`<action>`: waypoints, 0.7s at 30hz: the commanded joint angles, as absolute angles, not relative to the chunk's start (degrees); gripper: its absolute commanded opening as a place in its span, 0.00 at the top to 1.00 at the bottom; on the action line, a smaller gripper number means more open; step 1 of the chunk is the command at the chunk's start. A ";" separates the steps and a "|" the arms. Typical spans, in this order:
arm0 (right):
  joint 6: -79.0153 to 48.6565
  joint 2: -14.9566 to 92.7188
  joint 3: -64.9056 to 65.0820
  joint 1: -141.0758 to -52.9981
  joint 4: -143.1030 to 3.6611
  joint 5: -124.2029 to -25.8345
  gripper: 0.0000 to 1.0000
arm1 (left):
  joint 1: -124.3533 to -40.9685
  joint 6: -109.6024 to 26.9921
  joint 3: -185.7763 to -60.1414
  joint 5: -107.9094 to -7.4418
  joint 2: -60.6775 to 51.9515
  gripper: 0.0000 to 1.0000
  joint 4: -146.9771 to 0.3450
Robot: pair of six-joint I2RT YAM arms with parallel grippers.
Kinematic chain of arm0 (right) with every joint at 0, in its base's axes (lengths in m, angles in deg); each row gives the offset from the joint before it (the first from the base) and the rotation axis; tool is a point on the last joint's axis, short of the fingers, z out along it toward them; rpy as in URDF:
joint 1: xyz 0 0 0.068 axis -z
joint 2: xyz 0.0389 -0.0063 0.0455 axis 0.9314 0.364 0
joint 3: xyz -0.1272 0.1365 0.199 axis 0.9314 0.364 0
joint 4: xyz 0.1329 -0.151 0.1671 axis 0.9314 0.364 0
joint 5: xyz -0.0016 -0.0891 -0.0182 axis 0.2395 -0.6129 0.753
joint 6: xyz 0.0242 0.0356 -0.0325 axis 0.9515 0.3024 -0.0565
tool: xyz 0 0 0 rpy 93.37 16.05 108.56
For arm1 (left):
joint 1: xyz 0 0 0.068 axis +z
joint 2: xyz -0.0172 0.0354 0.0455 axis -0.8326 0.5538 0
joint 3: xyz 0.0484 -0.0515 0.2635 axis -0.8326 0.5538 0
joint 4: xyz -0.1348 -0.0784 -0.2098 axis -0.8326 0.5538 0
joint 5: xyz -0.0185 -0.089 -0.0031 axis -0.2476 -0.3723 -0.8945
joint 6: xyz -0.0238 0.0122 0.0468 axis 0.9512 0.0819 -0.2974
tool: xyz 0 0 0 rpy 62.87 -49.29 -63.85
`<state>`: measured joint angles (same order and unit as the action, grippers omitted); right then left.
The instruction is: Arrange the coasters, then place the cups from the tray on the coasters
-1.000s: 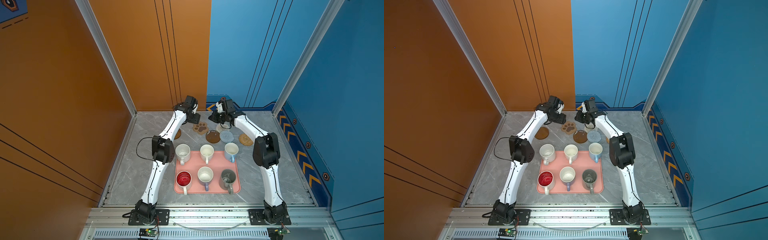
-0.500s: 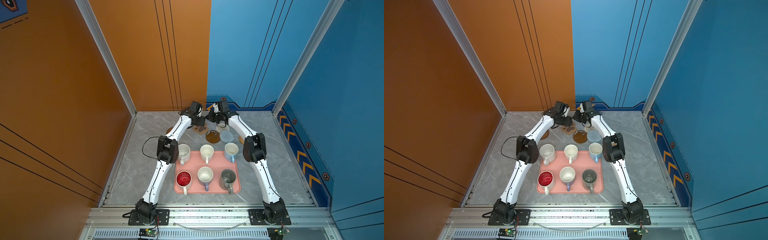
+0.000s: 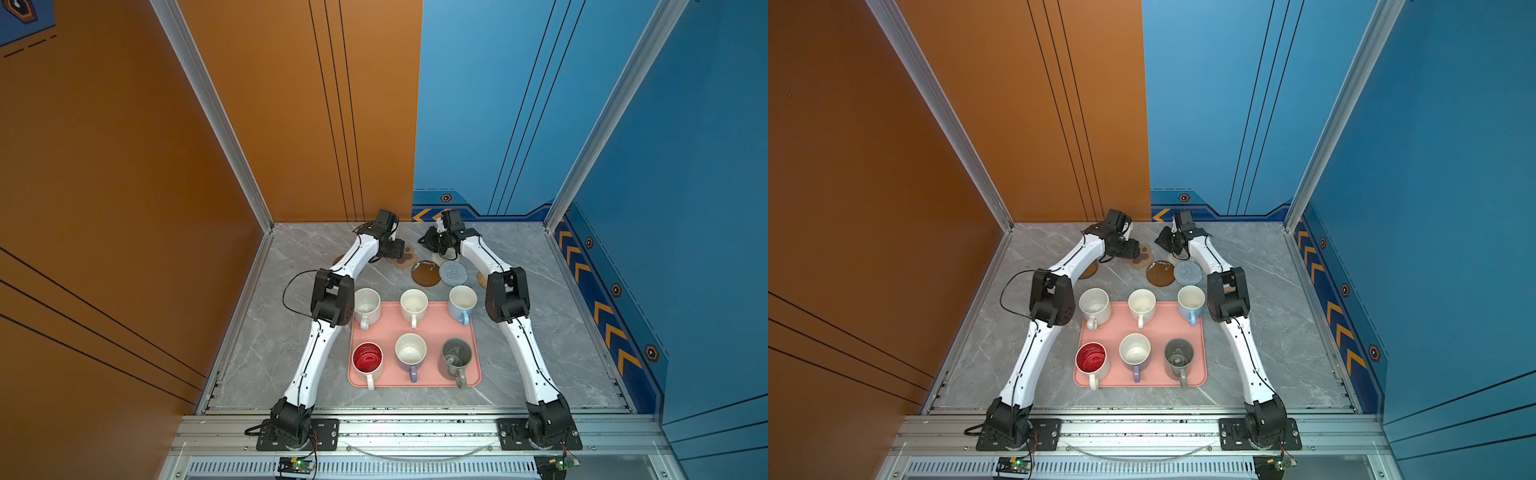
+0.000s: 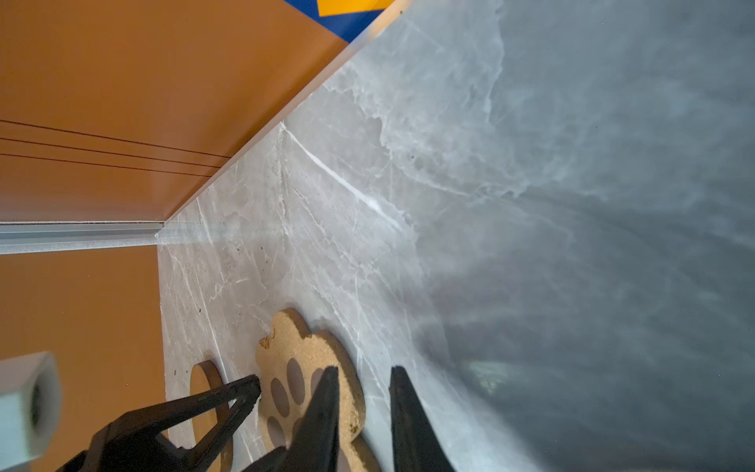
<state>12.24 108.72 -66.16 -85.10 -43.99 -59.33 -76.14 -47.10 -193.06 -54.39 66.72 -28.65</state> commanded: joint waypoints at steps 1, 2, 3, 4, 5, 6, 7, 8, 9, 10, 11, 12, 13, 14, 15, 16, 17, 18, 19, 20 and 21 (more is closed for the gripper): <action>13.84 110.05 -68.30 -85.52 -45.57 -58.94 0.79 | -74.84 -46.57 -192.06 -54.96 63.89 0.32 -28.43; 14.14 110.24 -68.30 -85.73 -45.87 -58.76 0.79 | -74.51 -46.55 -191.98 -55.16 63.75 0.32 -28.50; 14.26 110.51 -68.44 -85.94 -45.99 -58.62 0.79 | -74.19 -46.49 -191.86 -55.48 63.54 0.32 -28.49; 14.24 110.79 -68.71 -86.18 -45.93 -58.62 0.79 | -73.89 -46.49 -191.64 -55.87 63.37 0.31 -28.62; 14.24 110.87 -68.70 -86.46 -45.93 -58.54 0.79 | -73.71 -46.40 -191.51 -56.17 63.27 0.31 -28.71; 14.31 111.13 -68.71 -86.73 -45.86 -58.48 0.79 | -73.51 -46.40 -191.52 -56.62 63.26 0.31 -28.75; 14.45 111.32 -68.70 -86.90 -45.72 -58.36 0.79 | -73.43 -46.40 -191.47 -57.01 63.26 0.31 -28.84; 14.50 111.52 -68.67 -87.10 -45.52 -58.27 0.79 | -73.32 -46.40 -191.43 -57.37 63.26 0.31 -28.84; 14.49 111.74 -68.70 -87.28 -45.16 -58.26 0.79 | -73.29 -46.40 -191.46 -57.79 63.33 0.31 -28.84; 14.50 111.95 -68.68 -87.39 -44.69 -58.26 0.79 | -73.29 -46.40 -191.39 -58.00 63.35 0.31 -28.90; 14.50 112.14 -68.71 -87.55 -44.40 -58.18 0.79 | -73.30 -46.40 -191.36 -58.14 63.36 0.31 -28.93; 14.55 112.27 -68.69 -87.71 -43.85 -58.18 0.79 | -73.25 -46.31 -191.19 -58.31 63.35 0.31 -29.02; 14.51 112.42 -68.64 -87.88 -43.53 -58.13 0.79 | -73.33 -46.22 -190.98 -58.58 63.33 0.31 -29.25; 14.36 112.52 -68.62 -88.13 -43.17 -58.02 0.79 | -73.43 -46.06 -190.66 -58.94 63.27 0.31 -29.47; 14.32 112.64 -68.56 -88.33 -42.84 -57.77 0.79 | -73.42 -45.89 -190.29 -59.26 63.26 0.31 -29.88; 14.15 112.62 -68.60 -88.50 -42.69 -57.34 0.79 | -73.42 -45.79 -189.98 -59.36 63.13 0.31 -30.13; 13.97 112.66 -68.56 -88.76 -42.40 -56.81 0.79 | -73.42 -45.72 -189.68 -59.38 63.01 0.31 -30.35; 13.77 112.69 -68.57 -89.08 -41.91 -56.44 0.79 | -73.36 -45.74 -189.49 -59.35 62.91 0.31 -30.54; 13.53 112.71 -68.60 -89.26 -41.27 -56.21 0.79 | -73.32 -45.83 -189.35 -59.37 62.87 0.31 -30.60; 13.21 112.58 -68.58 -89.50 -40.49 -56.03 0.79 | -73.33 -45.87 -189.09 -59.46 62.74 0.31 -30.61; 12.78 112.50 -68.45 -89.72 -39.83 -55.77 0.79 | -73.22 -46.00 -188.62 -59.42 62.49 0.31 -30.60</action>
